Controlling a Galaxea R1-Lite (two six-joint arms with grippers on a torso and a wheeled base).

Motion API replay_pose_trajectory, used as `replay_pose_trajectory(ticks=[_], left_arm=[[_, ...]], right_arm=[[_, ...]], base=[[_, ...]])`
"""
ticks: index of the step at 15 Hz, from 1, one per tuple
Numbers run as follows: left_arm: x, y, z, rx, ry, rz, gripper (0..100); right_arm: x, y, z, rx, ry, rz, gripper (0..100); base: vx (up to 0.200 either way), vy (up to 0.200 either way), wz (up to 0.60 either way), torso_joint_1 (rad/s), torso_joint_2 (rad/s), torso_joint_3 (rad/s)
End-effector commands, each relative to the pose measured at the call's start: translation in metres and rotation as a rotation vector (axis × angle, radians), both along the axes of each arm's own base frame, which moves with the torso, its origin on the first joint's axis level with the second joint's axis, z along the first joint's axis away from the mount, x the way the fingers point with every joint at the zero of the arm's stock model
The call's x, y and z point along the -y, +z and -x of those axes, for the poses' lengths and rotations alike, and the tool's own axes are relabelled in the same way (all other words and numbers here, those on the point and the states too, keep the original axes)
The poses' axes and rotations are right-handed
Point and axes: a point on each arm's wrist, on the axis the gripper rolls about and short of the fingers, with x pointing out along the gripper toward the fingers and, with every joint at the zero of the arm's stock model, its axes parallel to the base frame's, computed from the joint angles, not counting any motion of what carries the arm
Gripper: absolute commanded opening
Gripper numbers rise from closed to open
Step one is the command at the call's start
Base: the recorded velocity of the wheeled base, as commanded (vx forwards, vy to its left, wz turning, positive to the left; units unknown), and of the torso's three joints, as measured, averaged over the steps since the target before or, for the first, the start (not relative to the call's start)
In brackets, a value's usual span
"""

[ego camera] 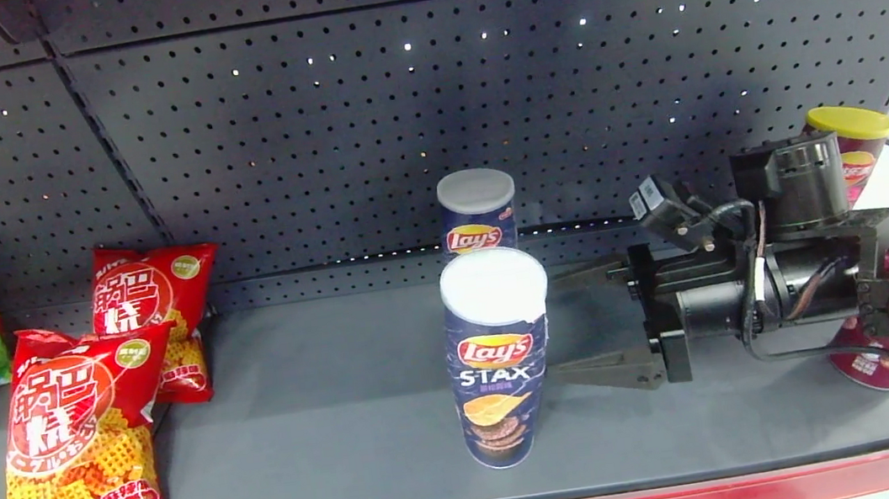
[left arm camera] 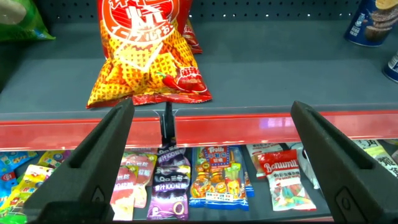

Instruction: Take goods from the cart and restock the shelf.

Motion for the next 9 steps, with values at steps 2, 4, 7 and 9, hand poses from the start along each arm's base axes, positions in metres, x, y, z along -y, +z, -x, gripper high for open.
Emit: replay_pose_trajectory(ticks=[2, 4, 7, 9], left_arm=[[0.0000, 0.0000, -0.0001, -0.001, 0.000, 0.002, 100], [0.0000, 0.0000, -0.0001, -0.001, 0.000, 0.002, 100], [0.0000, 0.0000, -0.0001, -0.001, 0.000, 0.002, 100], [0.0000, 0.0000, -0.0001, -0.001, 0.000, 0.002, 100]], right_arm=[[-0.0087, -0.0005, 0.0033, -0.001, 0.026, 0.001, 100], [-0.0108, -0.0039, 0.0024, -0.012, 0.030, 0.007, 100], [-0.0125, -0.0046, -0.0019, -0.010, 0.027, 0.007, 100], [-0.0119, -0.0059, -0.0050, -0.012, 0.021, 0.009, 100]], base=[[0.000, 0.000, 0.00, 0.000, 0.00, 0.000], [0.000, 0.000, 0.00, 0.000, 0.00, 0.000], [0.000, 0.000, 0.00, 0.000, 0.00, 0.000], [0.000, 0.000, 0.00, 0.000, 0.00, 0.000]])
